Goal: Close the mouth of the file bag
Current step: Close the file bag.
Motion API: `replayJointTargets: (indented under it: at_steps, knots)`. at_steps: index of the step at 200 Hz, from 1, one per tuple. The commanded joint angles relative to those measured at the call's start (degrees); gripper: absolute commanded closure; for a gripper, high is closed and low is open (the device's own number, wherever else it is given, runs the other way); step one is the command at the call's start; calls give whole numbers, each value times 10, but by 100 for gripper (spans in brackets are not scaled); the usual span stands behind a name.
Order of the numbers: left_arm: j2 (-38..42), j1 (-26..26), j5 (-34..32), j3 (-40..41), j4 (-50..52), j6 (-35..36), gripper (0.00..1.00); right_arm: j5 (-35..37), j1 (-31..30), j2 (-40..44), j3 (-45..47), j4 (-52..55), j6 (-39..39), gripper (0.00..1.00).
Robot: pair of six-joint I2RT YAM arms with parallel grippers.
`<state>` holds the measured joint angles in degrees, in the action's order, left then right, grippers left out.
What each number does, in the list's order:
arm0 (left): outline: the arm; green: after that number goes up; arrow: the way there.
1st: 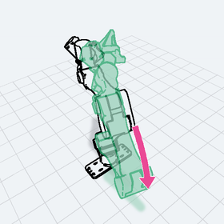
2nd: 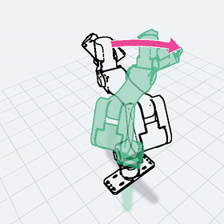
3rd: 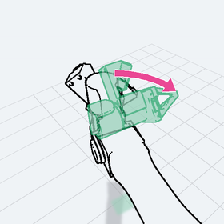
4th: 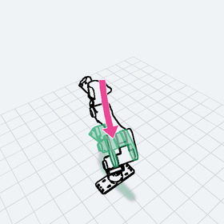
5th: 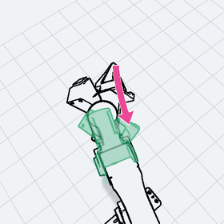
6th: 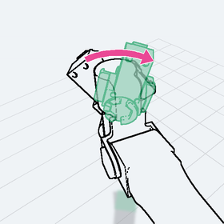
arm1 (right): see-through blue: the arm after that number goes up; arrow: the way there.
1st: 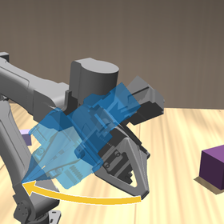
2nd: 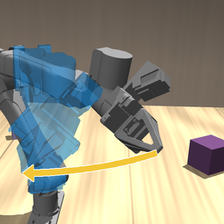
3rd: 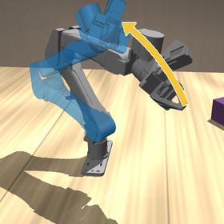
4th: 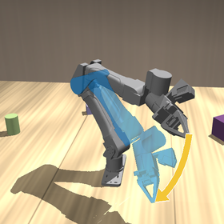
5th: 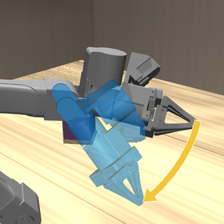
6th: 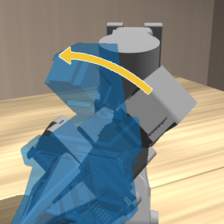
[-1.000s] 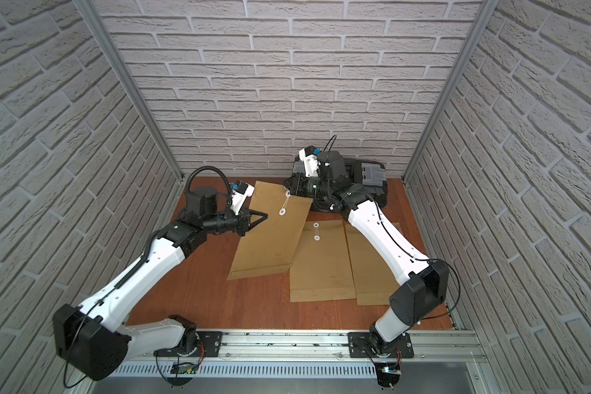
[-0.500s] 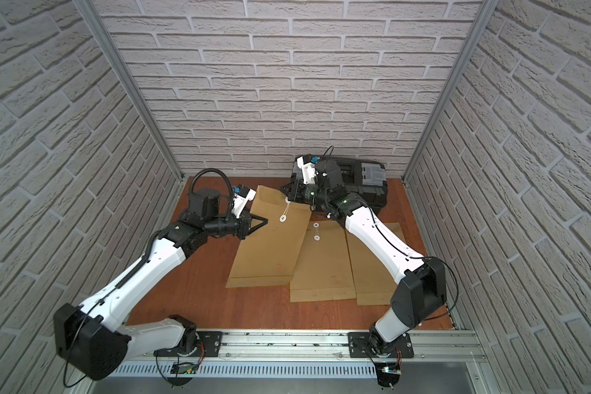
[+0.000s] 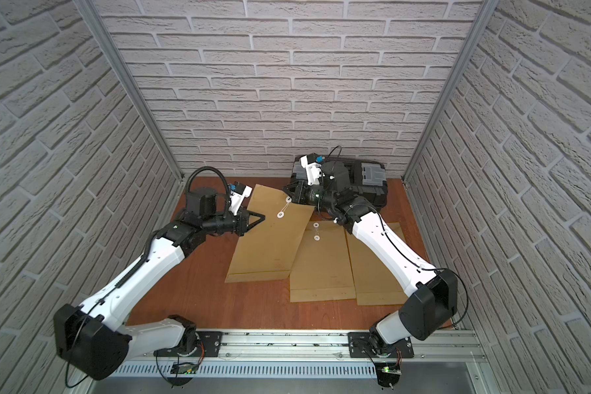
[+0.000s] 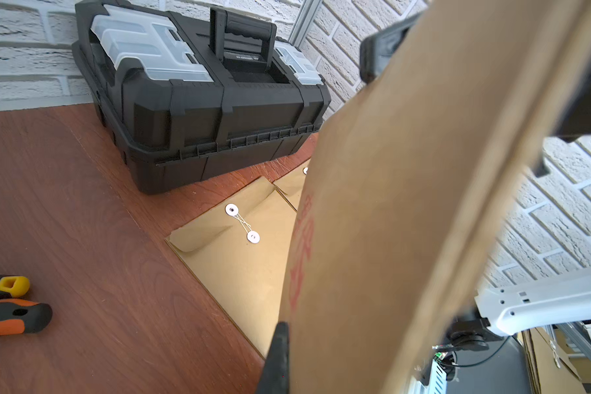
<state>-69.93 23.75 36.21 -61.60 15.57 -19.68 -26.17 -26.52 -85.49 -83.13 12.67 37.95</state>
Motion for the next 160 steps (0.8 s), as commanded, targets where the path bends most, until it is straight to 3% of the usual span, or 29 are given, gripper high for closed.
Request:
replayJointTargets:
  at_steps: [1,41,117,160]
  knots:
    - [-1,-3,0,-4,-58,-8,100,-34,-10,8,8,-19,5,97]
    - [-2,-6,-2,-4,-62,-14,100,-35,-8,19,18,-29,5,97]
    - [-11,-6,54,34,-155,-99,100,86,11,25,-15,50,-102,97]
    - [-24,-7,55,32,-156,-104,100,49,7,9,-26,51,-108,97]
